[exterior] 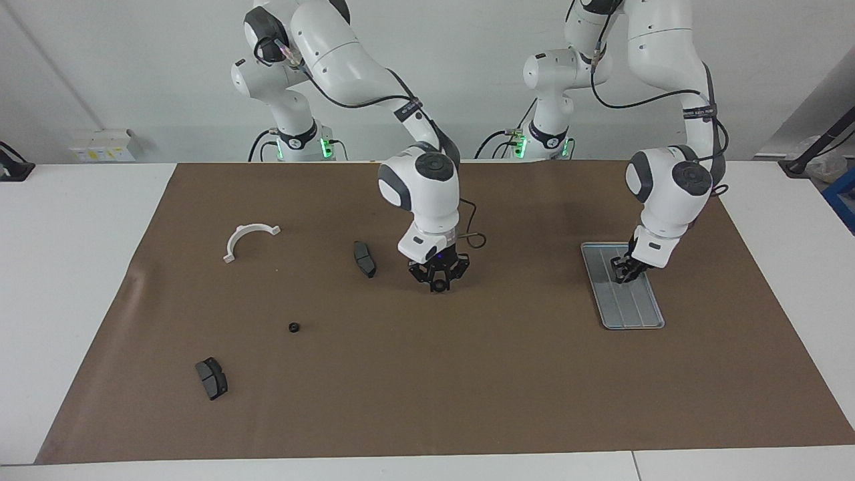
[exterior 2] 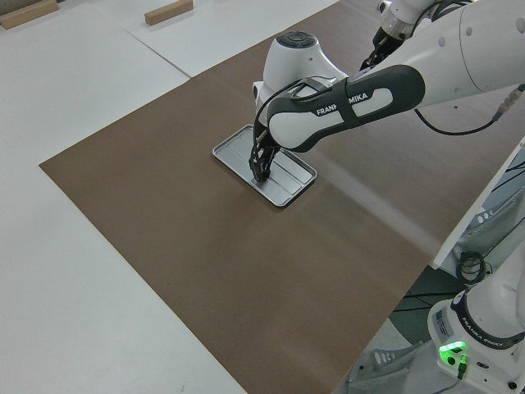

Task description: Place bearing gear from tray to pile

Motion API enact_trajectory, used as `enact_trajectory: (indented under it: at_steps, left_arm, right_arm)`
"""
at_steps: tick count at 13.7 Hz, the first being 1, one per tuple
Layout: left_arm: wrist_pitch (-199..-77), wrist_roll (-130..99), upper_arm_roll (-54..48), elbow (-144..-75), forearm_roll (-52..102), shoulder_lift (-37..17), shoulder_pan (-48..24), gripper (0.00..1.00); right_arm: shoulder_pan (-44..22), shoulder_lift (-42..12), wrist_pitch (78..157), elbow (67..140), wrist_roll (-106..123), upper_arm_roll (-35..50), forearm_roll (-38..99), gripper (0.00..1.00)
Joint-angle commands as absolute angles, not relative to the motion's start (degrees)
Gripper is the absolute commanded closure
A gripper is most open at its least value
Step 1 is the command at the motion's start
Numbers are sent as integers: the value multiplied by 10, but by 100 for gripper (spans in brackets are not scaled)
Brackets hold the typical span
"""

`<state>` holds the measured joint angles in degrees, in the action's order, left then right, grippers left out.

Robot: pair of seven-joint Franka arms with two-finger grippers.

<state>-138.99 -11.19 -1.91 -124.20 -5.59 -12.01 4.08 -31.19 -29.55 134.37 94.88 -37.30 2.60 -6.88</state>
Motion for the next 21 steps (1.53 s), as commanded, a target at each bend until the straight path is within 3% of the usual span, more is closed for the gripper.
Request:
enact_trajectory:
  at_steps: [1,6,10,12,18,20,21]
  left_arm:
    - [-1401,-106,-22,-1239,-49,-119,40,94]
    - [-1382,-118,-26,-1166,-11,-141,-3,100]
    - [-1375,-236,-24,-1135,29,-150,-101,100]
    - [-1374,-296,-22,-1126,27,-151,-175,100]
    - [-1316,-398,-20,-1025,25,-220,-299,100]
    - [-1317,-405,-20,-1025,25,-233,-319,100]
    - [-1323,-413,-20,-1026,25,-239,-325,100]
  right_arm:
    - [-269,-231,1322,991,-379,34,-82,96]
    - [-172,-157,1333,1091,-280,35,-81,97]
    - [-107,-148,1334,1120,-166,35,-79,97]
    - [-62,-145,1376,1150,-86,35,-78,97]
    - [17,-154,1448,1202,32,35,-76,93]
    - [18,-154,1456,1215,32,35,-76,85]
    - [20,-151,1456,1226,30,35,-75,70]
